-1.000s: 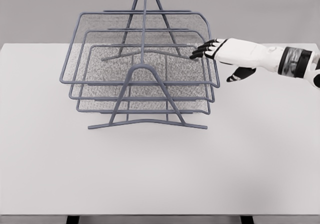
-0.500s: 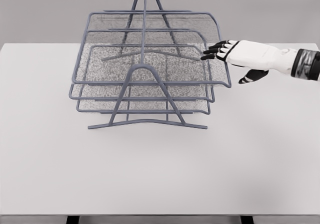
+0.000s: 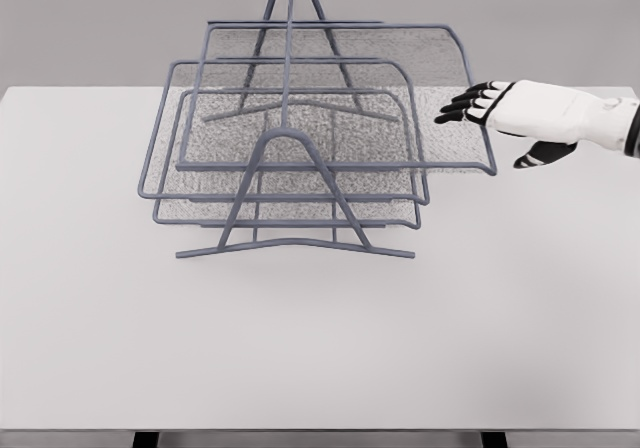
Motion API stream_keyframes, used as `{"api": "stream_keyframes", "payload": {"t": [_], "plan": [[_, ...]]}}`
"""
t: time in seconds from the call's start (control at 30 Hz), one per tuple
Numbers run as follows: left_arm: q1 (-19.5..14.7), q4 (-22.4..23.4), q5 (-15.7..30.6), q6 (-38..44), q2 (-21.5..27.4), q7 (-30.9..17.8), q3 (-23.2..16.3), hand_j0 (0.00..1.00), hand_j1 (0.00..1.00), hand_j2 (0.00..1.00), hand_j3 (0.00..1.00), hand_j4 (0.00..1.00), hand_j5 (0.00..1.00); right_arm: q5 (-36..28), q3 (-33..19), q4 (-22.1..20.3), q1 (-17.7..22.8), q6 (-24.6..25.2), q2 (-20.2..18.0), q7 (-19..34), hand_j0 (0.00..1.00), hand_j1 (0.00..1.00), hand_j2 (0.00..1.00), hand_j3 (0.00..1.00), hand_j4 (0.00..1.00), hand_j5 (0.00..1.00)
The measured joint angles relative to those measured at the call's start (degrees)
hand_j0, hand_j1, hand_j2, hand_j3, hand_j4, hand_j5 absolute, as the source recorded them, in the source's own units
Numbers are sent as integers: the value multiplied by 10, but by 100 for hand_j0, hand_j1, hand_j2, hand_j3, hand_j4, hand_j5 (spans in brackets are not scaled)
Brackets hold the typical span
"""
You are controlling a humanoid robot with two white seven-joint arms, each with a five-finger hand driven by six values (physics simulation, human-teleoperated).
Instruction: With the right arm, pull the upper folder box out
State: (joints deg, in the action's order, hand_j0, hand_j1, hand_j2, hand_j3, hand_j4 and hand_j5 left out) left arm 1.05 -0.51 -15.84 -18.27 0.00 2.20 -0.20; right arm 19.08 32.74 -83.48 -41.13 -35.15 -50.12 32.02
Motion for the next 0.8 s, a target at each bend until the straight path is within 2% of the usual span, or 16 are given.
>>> {"api": "stream_keyframes", "payload": {"t": [0.4,0.47,0.8], "plan": [[0,0,0,0,0,0,0,100,100,100,100,100,100,-16,-1,-3,17,2,-42,-2,100,100,100,100,100,100],[0,0,0,0,0,0,0,100,100,100,100,100,100,-25,-16,-4,35,5,-47,-5,100,100,100,100,100,100],[0,0,0,0,0,0,0,100,100,100,100,100,100,-31,-37,-7,34,0,-90,-3,100,100,100,100,100,100]]}}
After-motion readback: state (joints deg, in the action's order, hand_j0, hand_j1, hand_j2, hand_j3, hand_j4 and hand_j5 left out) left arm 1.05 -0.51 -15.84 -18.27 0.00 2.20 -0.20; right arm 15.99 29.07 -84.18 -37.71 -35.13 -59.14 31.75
